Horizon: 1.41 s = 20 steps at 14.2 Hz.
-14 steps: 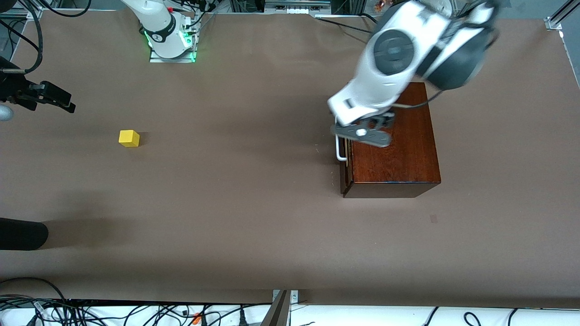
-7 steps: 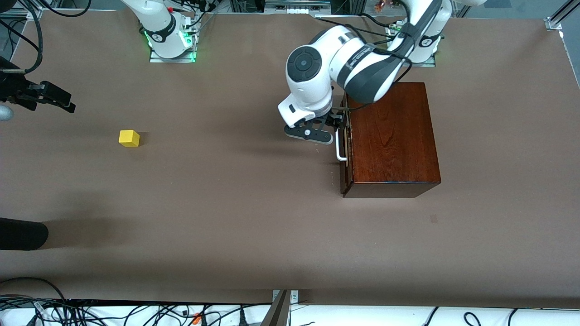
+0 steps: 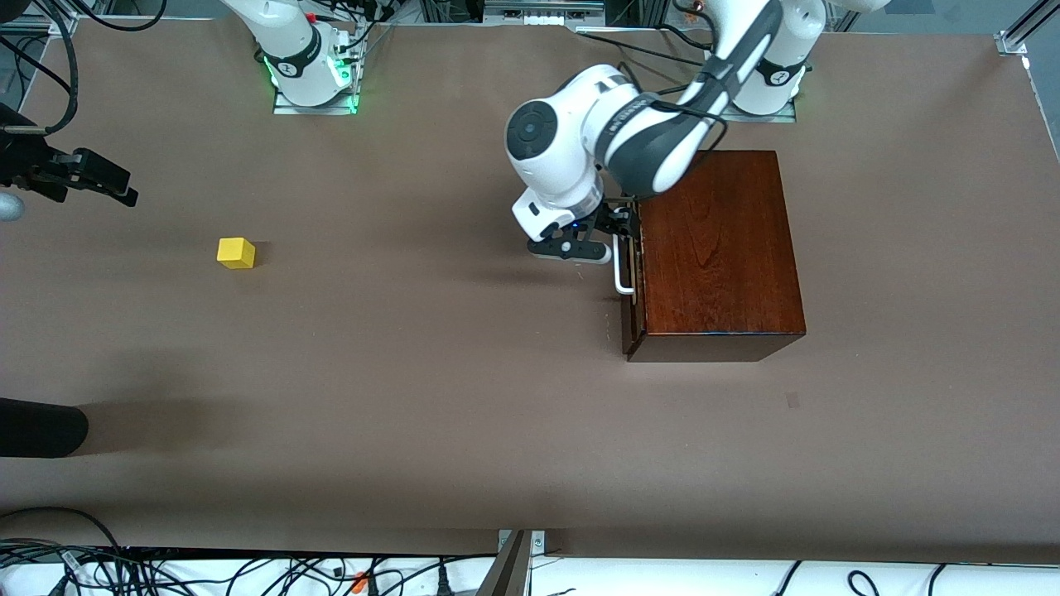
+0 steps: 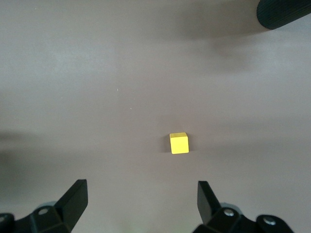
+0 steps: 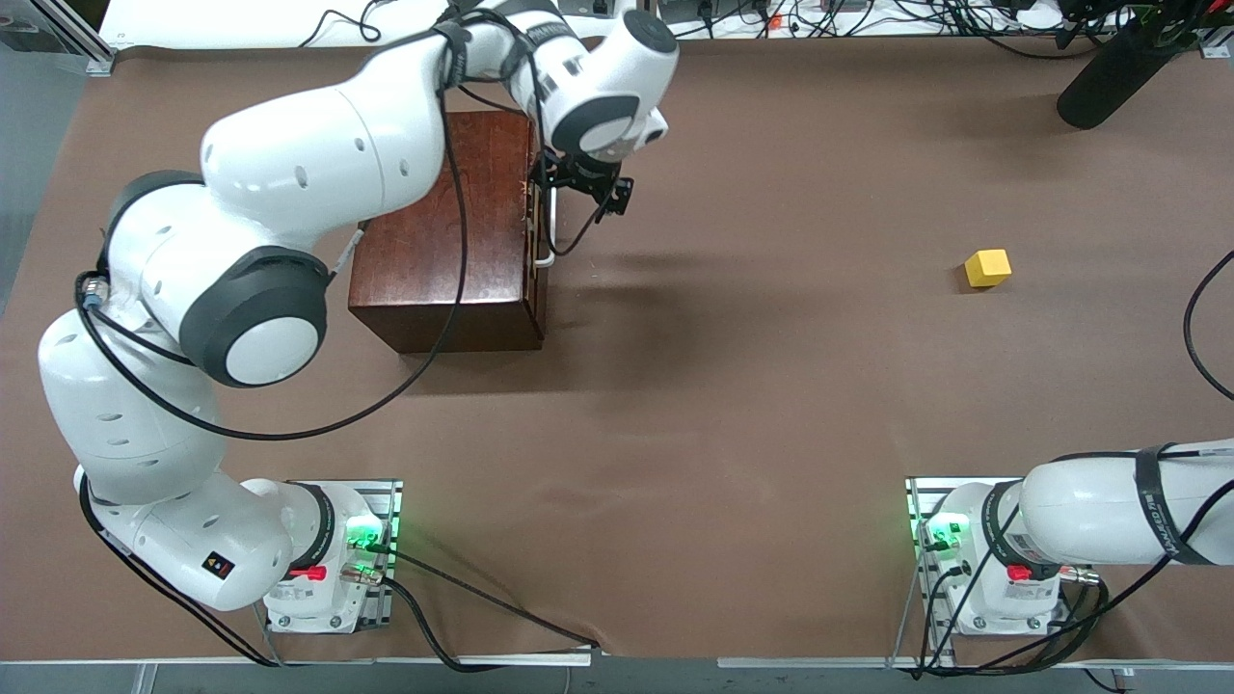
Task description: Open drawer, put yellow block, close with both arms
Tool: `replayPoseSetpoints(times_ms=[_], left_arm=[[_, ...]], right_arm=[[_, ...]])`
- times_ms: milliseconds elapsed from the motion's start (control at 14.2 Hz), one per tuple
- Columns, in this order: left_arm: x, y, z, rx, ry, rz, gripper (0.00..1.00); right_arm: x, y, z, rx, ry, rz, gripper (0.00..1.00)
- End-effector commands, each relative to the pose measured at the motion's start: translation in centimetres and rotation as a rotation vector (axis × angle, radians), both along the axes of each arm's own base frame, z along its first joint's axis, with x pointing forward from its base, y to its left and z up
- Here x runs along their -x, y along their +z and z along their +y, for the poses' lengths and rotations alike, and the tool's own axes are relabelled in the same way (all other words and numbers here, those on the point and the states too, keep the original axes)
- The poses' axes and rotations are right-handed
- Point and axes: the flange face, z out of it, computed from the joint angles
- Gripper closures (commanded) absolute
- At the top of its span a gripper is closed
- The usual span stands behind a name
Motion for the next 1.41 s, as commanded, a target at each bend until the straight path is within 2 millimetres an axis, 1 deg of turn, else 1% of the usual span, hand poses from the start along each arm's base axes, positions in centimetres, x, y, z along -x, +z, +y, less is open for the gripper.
replayPoseSetpoints(times_ms=[0, 353, 635, 776, 918, 1341], left_arm=[[-0.3, -1.1, 0.2, -0.044, -0.006, -0.043, 0.00], [-0.3, -3.3, 0.2, -0.081, -0.010, -0.047, 0.00], [-0.4, -3.8, 0.2, -0.085, -0.011, -0.048, 0.00], [-0.7, -4.0, 0.3, -0.071, -0.009, -0.054, 0.00], [-0.4, -4.8, 0.2, -0.073, -0.014, -0.048, 0.00], [-0.4, -5.7, -0.2, -0.055, 0.015, -0.069, 0.00]], right_arm=[[-0.2, 0.6, -0.3, 0.003, -0.007, -0.008, 0.00], [-0.2, 0.6, -0.3, 0.003, -0.007, -0.008, 0.00], [-0.2, 0.6, -0.3, 0.003, -0.007, -0.011, 0.00], [-0.2, 0.6, -0.3, 0.003, -0.007, -0.011, 0.00], [-0.2, 0.6, -0.3, 0.003, -0.007, -0.013, 0.00], [-0.2, 0.6, -0.3, 0.005, -0.007, -0.011, 0.00]])
